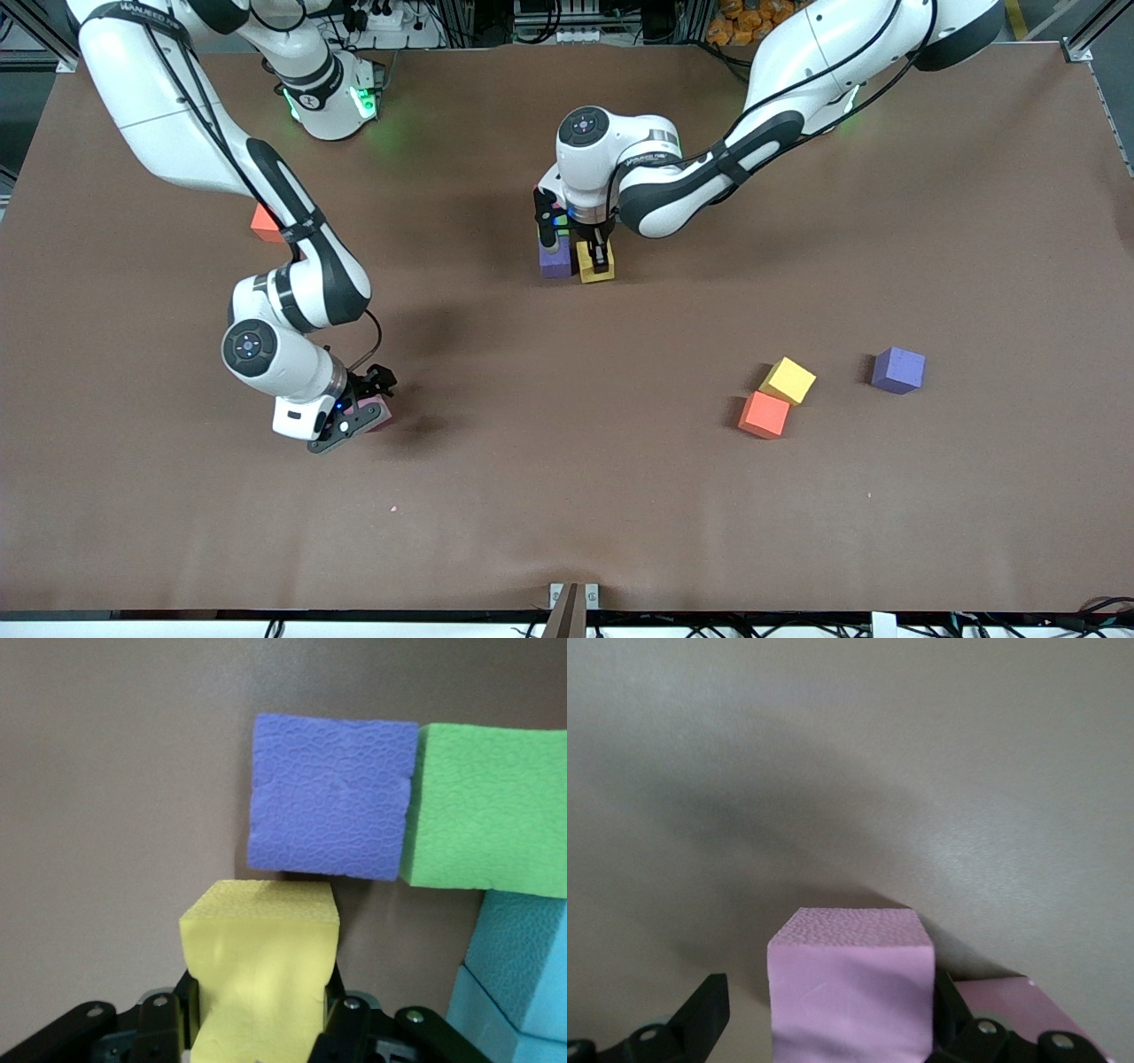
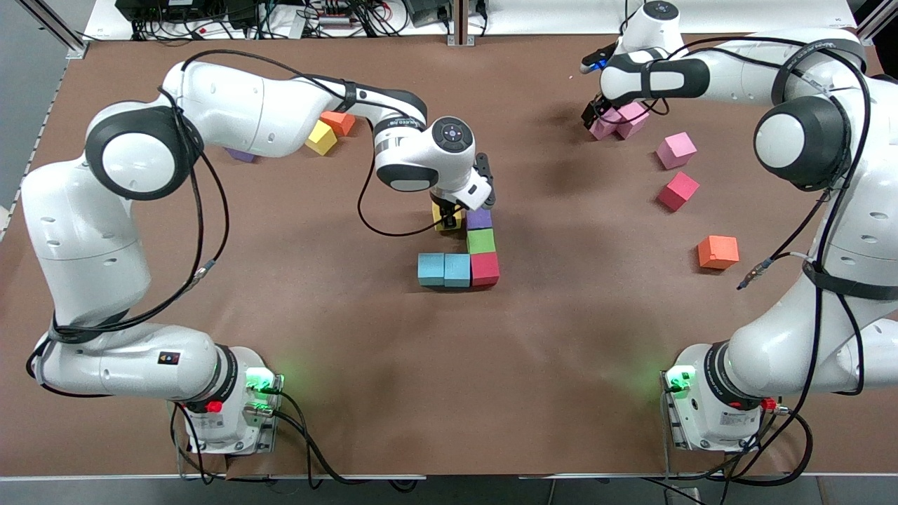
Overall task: Arrange 11 blocks into digit 3
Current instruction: 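Grasp the pink block with the right gripper while the left gripper lowers yellow, then set the yellow block under the blue block and open the left gripper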
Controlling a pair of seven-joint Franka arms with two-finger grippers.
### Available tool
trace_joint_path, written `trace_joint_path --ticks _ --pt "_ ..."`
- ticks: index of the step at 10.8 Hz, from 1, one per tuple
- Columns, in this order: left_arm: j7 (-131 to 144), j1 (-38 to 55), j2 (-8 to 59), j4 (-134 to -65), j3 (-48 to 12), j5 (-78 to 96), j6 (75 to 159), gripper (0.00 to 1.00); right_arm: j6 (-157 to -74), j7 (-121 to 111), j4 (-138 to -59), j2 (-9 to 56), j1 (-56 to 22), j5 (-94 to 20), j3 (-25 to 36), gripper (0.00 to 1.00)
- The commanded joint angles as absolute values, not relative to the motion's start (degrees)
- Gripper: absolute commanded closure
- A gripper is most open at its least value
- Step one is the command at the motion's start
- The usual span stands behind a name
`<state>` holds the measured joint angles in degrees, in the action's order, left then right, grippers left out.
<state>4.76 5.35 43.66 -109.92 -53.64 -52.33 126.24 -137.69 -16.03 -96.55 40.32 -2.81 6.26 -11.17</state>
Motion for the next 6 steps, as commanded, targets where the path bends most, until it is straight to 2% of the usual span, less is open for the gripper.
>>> trace_joint_path --ticks 1,4,5,6 --pt "4.04 5.89 44.38 -109.95 -53.35 -54.75 127.18 0.48 -137.64 -16.08 -95.19 41.92 -2.72 7.38 -11.6 0.0" --pt "4.04 7.03 45.09 -109.86 -53.26 -55.72 128.23 0.49 -138.16 -16.17 -95.1 42.45 -2.9 8.17 -10.47 0.02" --pt "4.04 7.73 45.17 -109.78 -52.91 -55.72 128.41 0.49 -138.16 -15.82 -95.1 42.45 -2.9 8.09 -10.46 0.07" --pt "4.04 9.3 45.09 -109.6 -51.0 -55.9 128.5 0.49 -138.16 -15.56 -95.1 42.36 -3.34 8.09 -10.37 0.23"
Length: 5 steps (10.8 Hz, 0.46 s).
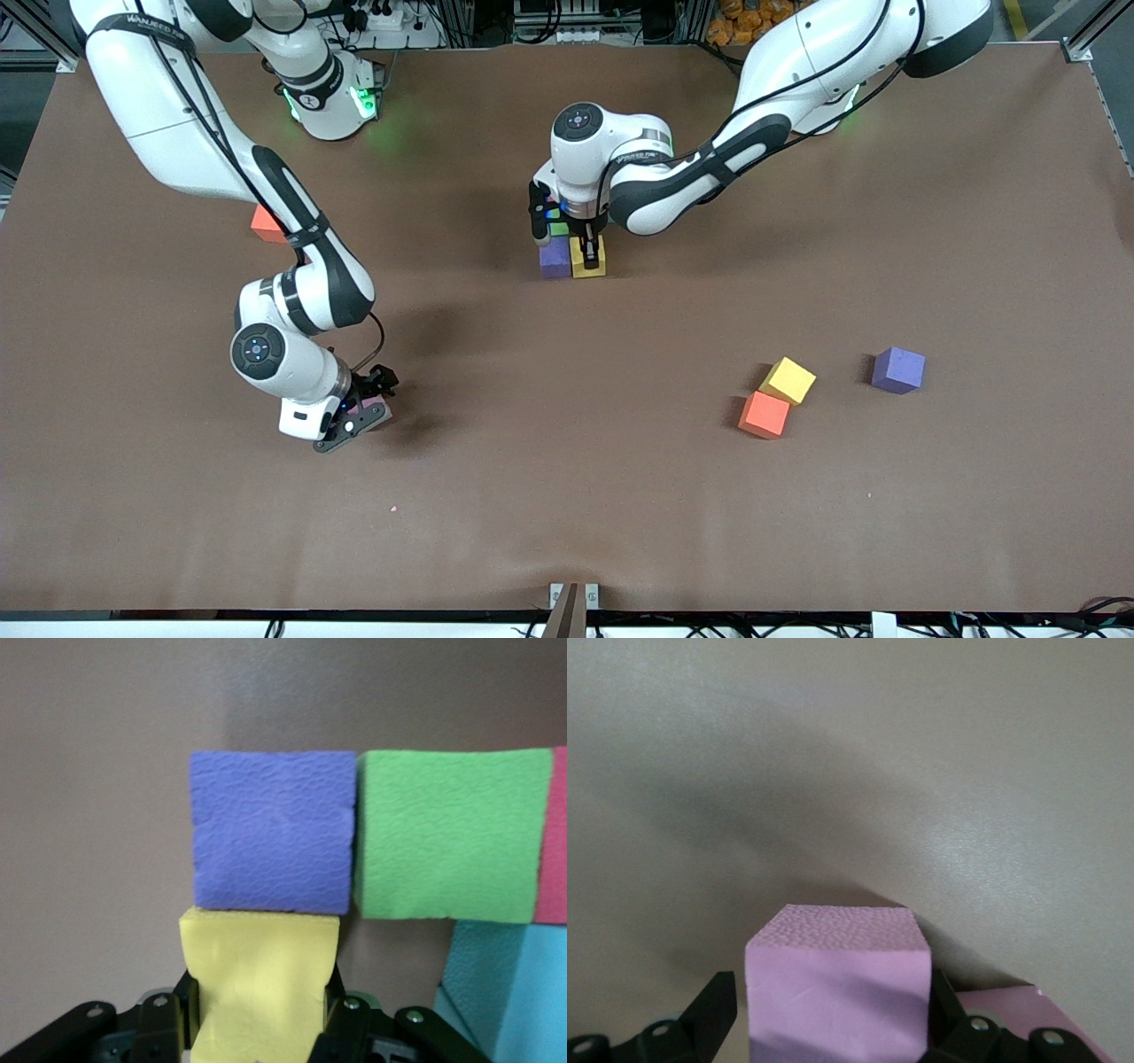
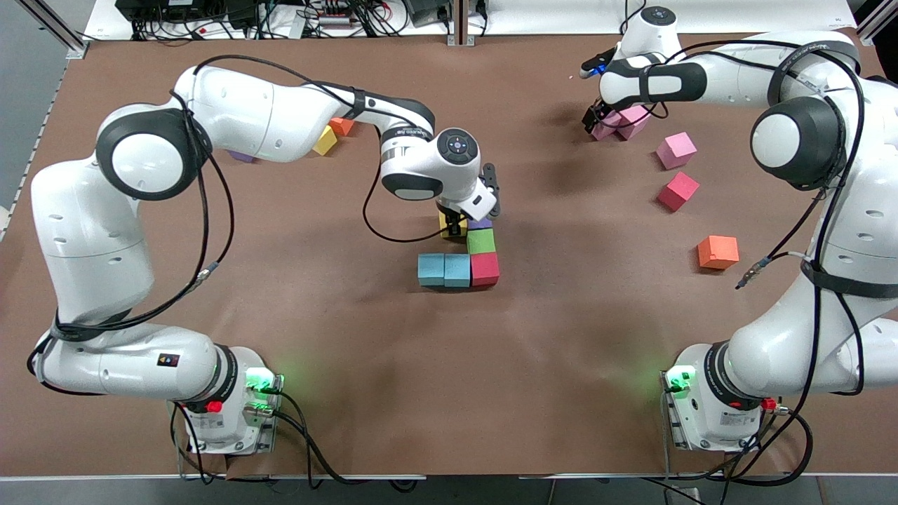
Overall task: Arrange 11 blocks into digit 3
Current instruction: 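Set the yellow block under the blue block and open the left gripper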
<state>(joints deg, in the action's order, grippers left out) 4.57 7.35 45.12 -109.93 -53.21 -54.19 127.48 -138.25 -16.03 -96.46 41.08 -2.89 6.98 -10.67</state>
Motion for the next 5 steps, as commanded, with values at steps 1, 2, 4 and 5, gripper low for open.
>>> trace_joint_path --ticks 1,2,4,5 --pt "4.04 9.93 45.17 -109.43 -50.45 -56.07 128.5 0.49 -138.16 -15.56 -95.01 42.02 -4.73 8.0 -9.41 0.36" --pt "4.04 9.93 45.18 -109.42 -50.36 -56.07 128.67 0.49 -138.08 -15.56 -94.75 41.75 -6.23 7.82 -8.01 0.46" --pt "4.04 10.72 45.18 -109.34 -50.01 -56.07 129.29 0.49 -138.08 -15.38 -94.04 41.66 -7.11 7.82 -8.0 0.65" --pt "4.04 11.16 45.18 -109.16 -49.23 -56.07 129.55 0.48 -137.38 -15.47 -93.26 41.31 -7.55 7.47 -7.91 0.65"
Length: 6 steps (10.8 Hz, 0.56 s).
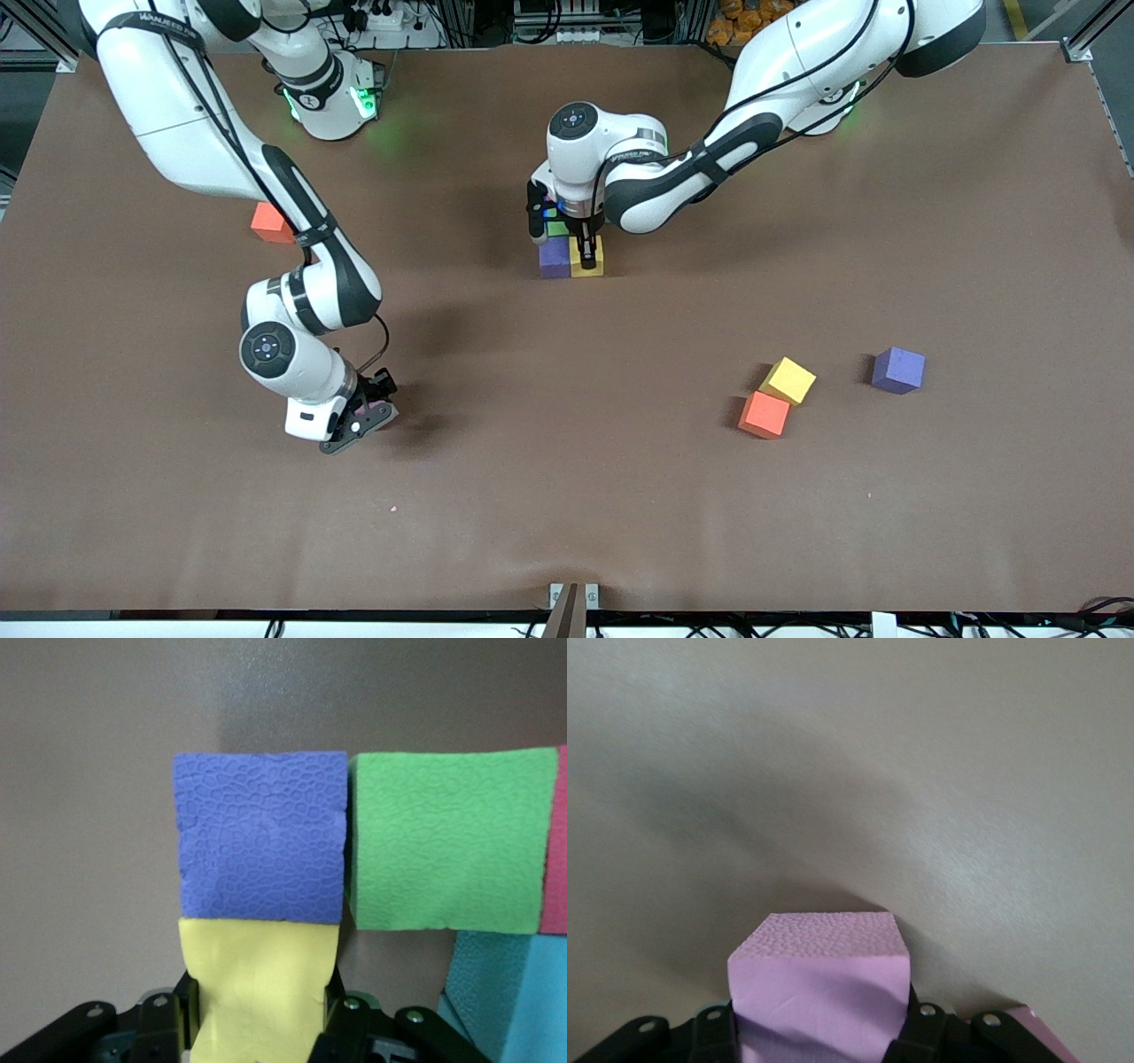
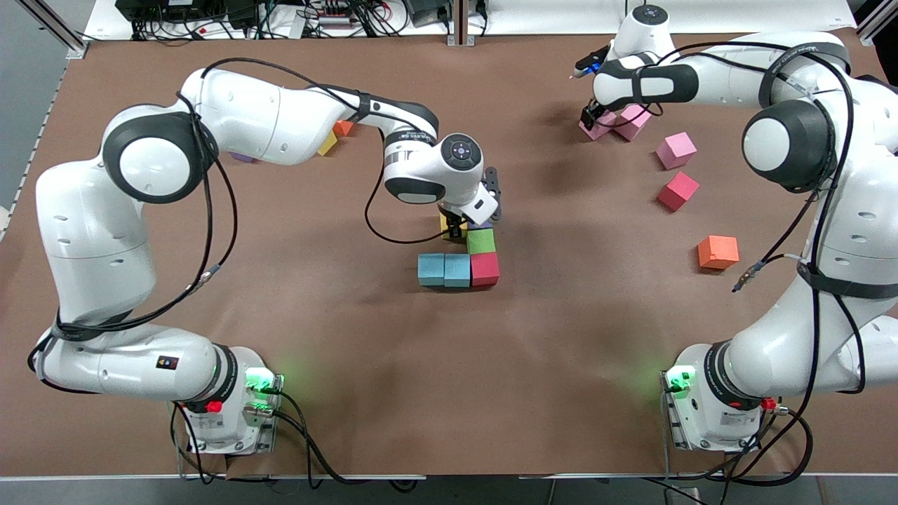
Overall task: Arrange 11 blocks into digit 3
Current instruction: 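Set the yellow block under the blue block and open the left gripper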
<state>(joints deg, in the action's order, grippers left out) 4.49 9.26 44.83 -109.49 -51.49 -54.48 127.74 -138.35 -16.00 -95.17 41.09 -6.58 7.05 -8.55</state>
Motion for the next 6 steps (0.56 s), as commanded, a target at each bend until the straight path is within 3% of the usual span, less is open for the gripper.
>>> trace_joint_path --ticks 1,2,6 --pt "4.13 11.86 45.18 -109.07 -48.61 -56.07 130.33 0.43 -136.68 -15.47 -92.73 40.18 -8.17 6.69 -8.0 0.64" --pt "5.44 11.87 45.18 -108.99 -48.43 -55.73 130.34 0.03 -135.8 -15.29 -92.64 39.38 -8.87 5.64 -8.0 0.63" --pt "5.8 10.91 43.86 -109.16 -48.78 -55.2 130.25 0.0 -134.92 -9.7 -93.95 35.18 -12.37 0.0 -8.53 0.63"
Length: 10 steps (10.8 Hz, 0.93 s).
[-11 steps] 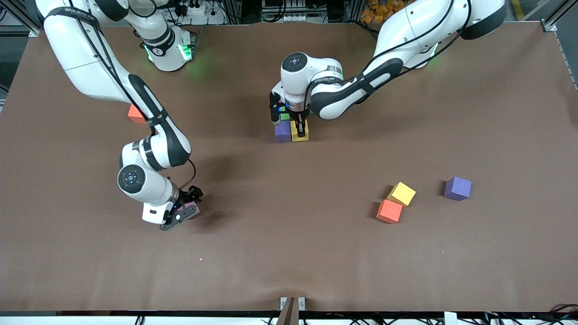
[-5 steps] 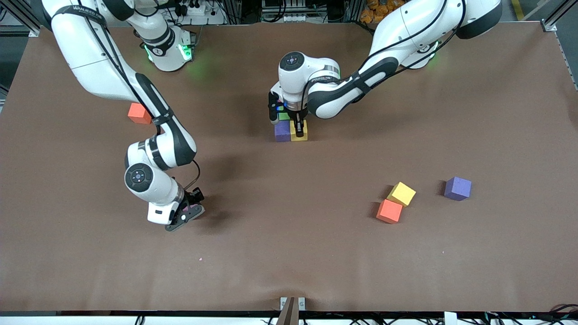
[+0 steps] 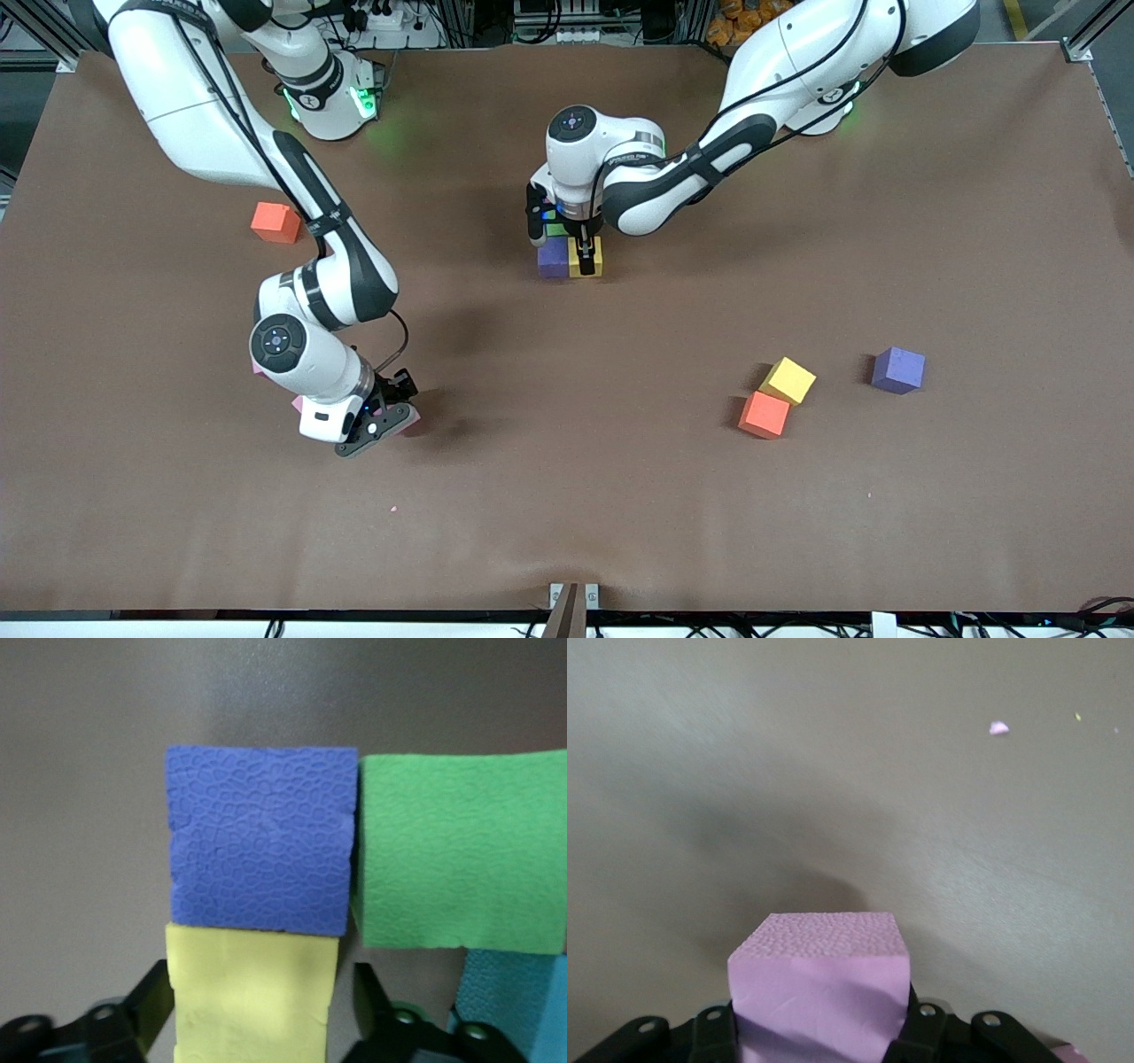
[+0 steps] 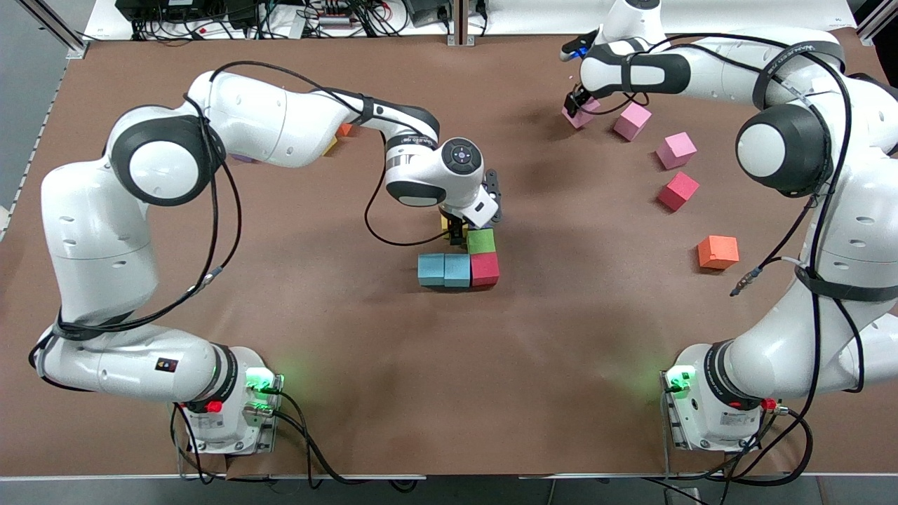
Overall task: Arrange 11 blocks into digit 3
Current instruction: 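Set the yellow block under the blue block and open the left gripper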
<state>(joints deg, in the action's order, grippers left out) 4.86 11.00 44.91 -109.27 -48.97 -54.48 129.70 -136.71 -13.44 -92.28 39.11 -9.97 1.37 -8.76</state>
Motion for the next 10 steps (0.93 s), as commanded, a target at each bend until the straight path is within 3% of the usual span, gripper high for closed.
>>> trace_joint_path --ticks 1,6,10 --pt "5.8 10.72 42.47 -109.6 -49.91 -54.67 129.64 0.0 -133.52 -3.75 -94.48 34.46 -14.13 0.0 -8.53 0.63" --pt "5.36 5.47 38.94 -109.86 -57.11 -49.66 123.23 0.0 -133.42 13.06 -95.1 33.49 -20.55 0.09 -8.61 0.63" --pt "4.14 -10.77 38.94 -109.78 -68.18 -44.49 116.91 0.0 -133.24 26.15 -95.1 33.93 -24.42 0.35 -8.61 0.63"
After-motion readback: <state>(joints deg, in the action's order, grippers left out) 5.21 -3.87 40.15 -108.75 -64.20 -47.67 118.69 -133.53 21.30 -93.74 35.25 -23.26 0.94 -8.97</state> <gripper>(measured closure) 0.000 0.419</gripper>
